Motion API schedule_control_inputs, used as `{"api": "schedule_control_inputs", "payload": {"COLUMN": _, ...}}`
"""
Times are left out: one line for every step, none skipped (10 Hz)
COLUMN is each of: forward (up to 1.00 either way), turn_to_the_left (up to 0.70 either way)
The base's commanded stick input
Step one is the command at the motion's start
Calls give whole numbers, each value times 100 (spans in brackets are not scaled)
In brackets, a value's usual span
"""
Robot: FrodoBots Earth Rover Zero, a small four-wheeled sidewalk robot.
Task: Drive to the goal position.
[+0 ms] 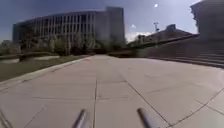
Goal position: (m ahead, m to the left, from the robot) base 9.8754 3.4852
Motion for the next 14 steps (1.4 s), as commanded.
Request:
{"api": "schedule_control_inputs", "payload": {"forward": 100, "turn_to_the_left": 0}}
{"api": "schedule_control_inputs", "payload": {"forward": 100, "turn_to_the_left": 0}}
{"api": "schedule_control_inputs", "payload": {"forward": 100, "turn_to_the_left": 0}}
{"api": "schedule_control_inputs", "payload": {"forward": 100, "turn_to_the_left": 0}}
{"api": "schedule_control_inputs", "payload": {"forward": 100, "turn_to_the_left": 0}}
{"api": "schedule_control_inputs", "payload": {"forward": 100, "turn_to_the_left": 0}}
{"api": "schedule_control_inputs", "payload": {"forward": 100, "turn_to_the_left": 0}}
{"api": "schedule_control_inputs", "payload": {"forward": 100, "turn_to_the_left": 0}}
{"api": "schedule_control_inputs", "payload": {"forward": 100, "turn_to_the_left": 0}}
{"api": "schedule_control_inputs", "payload": {"forward": 100, "turn_to_the_left": 0}}
{"api": "schedule_control_inputs", "payload": {"forward": 100, "turn_to_the_left": 0}}
{"api": "schedule_control_inputs", "payload": {"forward": 100, "turn_to_the_left": 0}}
{"api": "schedule_control_inputs", "payload": {"forward": 100, "turn_to_the_left": 0}}
{"api": "schedule_control_inputs", "payload": {"forward": 100, "turn_to_the_left": 0}}
